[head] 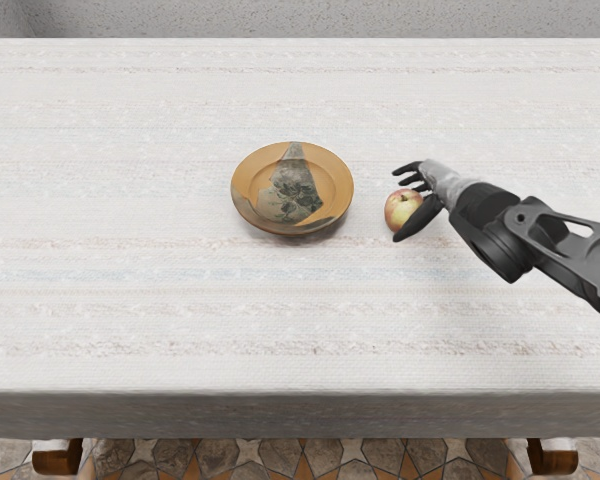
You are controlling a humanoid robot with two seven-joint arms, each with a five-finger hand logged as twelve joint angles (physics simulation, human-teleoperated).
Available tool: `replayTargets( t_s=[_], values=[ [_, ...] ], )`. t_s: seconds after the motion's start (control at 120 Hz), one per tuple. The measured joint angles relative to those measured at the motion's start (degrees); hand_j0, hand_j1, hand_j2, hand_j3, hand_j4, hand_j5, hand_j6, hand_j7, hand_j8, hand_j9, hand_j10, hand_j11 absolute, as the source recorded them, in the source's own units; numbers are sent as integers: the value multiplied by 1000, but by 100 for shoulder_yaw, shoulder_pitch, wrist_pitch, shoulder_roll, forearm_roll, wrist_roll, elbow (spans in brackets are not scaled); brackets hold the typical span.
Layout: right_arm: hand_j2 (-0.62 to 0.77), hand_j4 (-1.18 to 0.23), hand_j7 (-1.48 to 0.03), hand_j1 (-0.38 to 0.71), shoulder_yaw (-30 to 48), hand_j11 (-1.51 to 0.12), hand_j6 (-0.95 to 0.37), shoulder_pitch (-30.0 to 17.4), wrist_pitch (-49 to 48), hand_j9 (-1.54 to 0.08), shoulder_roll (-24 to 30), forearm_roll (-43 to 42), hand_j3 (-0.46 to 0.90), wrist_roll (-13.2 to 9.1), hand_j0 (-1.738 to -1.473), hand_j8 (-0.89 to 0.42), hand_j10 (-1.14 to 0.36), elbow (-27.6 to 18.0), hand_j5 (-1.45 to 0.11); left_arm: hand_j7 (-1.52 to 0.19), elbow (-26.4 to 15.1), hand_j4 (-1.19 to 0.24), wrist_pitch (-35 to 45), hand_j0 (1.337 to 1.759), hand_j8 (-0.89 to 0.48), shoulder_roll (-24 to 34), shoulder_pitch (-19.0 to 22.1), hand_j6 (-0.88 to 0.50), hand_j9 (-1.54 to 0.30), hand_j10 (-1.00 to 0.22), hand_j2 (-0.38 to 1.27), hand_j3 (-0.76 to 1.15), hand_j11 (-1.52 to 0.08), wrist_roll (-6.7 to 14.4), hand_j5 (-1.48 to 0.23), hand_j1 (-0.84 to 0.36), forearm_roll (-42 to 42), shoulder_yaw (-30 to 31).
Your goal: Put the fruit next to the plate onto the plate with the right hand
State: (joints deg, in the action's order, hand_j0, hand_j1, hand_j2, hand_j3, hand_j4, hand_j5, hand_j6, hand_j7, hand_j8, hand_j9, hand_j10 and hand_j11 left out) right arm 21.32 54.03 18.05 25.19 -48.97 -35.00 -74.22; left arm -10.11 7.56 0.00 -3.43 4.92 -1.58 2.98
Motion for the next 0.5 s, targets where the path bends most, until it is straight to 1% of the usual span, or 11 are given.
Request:
replayTargets(
  t_s=[0.092, 0.192, 0.258, 0.383, 0.5],
  values=[
    [-59, -308, -398, 17, 2, -398, -309, -15, 70, -398, -31, 6, 0, 0, -1658, -308, -308, 23, -398, -9, 0, -7, 0, 1658, -7, 0, 0, -7, -9, -7, 2, 0, -9, 0, -9, 341, 0, 0],
    [-62, -344, -433, 47, 8, -434, -340, -34, 99, -434, -48, -14, 0, -1, -1658, -293, -334, 33, -425, -9, 0, -7, 0, 1658, -7, 0, 0, -7, -9, -7, 2, 0, -9, 0, -9, 341, 0, 0],
    [-59, -371, -448, 57, 14, -449, -358, -56, 109, -447, -61, -41, -1, -1, -1658, -268, -318, 36, -427, -9, 0, -7, 0, 1658, -7, 0, 0, -7, -9, -7, 2, 0, -9, 0, -9, 341, 0, -1],
    [-52, -416, -472, 70, 21, -464, -335, -89, 119, -455, -133, -68, -2, -2, -1657, -246, -258, 40, -427, -9, 0, -7, 0, 1658, -7, 0, 0, -7, -9, -7, 2, 0, -9, 0, -9, 341, 0, -1],
    [-48, -475, -519, 106, 24, -499, -360, -104, 106, -486, -157, -85, -3, -3, -1656, -270, -257, 41, -454, -9, 0, -7, 0, 1658, -7, 0, 0, -7, -9, -7, 2, 0, -9, 0, -9, 341, 0, -1]
  ],
)
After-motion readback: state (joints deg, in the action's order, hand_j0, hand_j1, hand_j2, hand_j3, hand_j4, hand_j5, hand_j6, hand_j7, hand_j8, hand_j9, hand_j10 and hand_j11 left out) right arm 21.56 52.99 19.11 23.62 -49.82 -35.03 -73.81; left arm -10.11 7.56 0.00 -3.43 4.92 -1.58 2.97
